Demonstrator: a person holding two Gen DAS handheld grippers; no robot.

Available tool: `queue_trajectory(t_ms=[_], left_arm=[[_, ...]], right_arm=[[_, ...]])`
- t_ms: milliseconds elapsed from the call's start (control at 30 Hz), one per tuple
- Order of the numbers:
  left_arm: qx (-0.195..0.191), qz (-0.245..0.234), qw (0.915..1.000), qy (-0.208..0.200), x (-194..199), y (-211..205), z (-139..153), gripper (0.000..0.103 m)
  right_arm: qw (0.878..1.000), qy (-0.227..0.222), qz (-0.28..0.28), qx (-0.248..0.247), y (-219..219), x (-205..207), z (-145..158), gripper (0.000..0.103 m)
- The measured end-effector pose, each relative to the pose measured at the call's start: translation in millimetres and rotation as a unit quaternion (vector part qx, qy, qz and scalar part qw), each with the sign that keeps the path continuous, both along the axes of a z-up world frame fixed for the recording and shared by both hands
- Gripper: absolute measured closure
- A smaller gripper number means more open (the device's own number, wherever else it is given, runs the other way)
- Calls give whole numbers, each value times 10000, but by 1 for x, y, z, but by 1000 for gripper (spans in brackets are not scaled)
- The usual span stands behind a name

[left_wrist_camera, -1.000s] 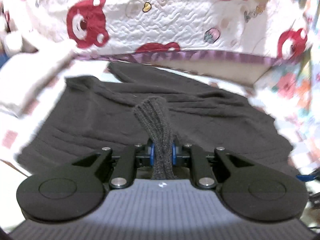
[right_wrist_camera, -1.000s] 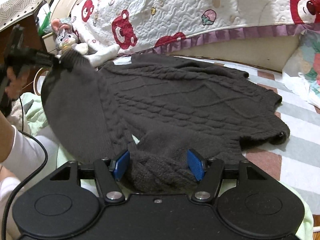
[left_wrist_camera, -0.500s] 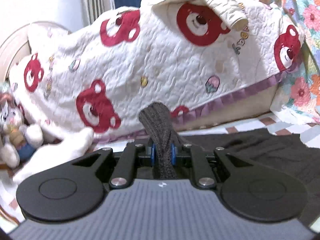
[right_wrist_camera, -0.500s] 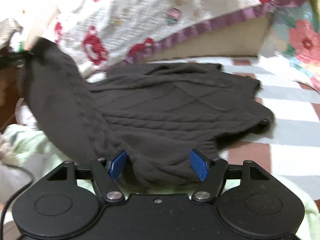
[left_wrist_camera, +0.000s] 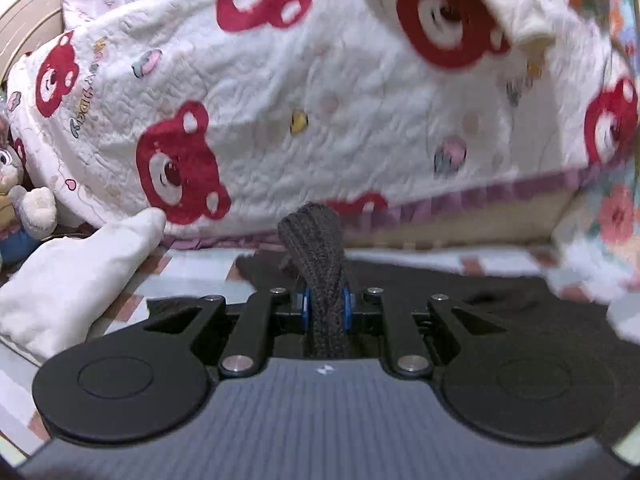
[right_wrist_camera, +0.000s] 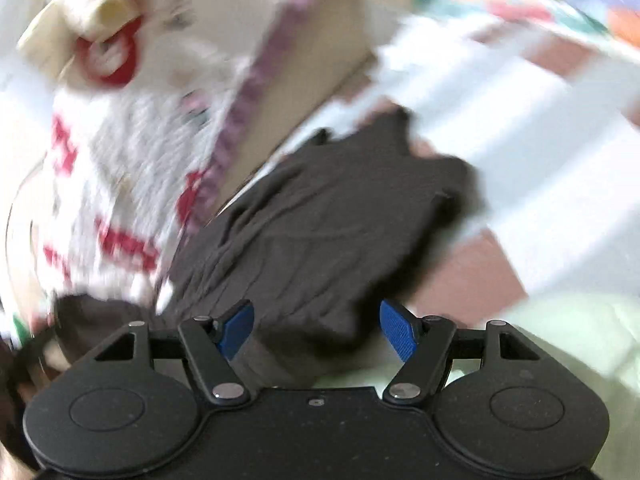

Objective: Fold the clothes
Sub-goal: 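Lay the hem over the sweater body with the right tool while the left tool holds a sleeve, then release the sweater with both tools and smooth it flat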

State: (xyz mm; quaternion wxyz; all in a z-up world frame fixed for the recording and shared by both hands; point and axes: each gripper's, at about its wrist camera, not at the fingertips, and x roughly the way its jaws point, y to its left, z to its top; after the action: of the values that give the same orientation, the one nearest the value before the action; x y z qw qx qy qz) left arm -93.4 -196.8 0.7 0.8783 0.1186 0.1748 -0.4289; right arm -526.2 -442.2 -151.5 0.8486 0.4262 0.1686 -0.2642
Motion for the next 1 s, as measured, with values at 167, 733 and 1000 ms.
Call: queue_trajectory(t_ms=[167,733,1000], left_arm=[[-158,269,9994,162,14,2,-6,89],[-636,641,9941,607,50,-28,-1,84],[59,1336,9872,866,86,-10,-65,86]], right_arm=[[9999,-55,-52,139,-3,-5,-2,28],[9824,973,759,-1404,-1,77,12,28],[9785,1038,1270,-1247,36,108,22,28]])
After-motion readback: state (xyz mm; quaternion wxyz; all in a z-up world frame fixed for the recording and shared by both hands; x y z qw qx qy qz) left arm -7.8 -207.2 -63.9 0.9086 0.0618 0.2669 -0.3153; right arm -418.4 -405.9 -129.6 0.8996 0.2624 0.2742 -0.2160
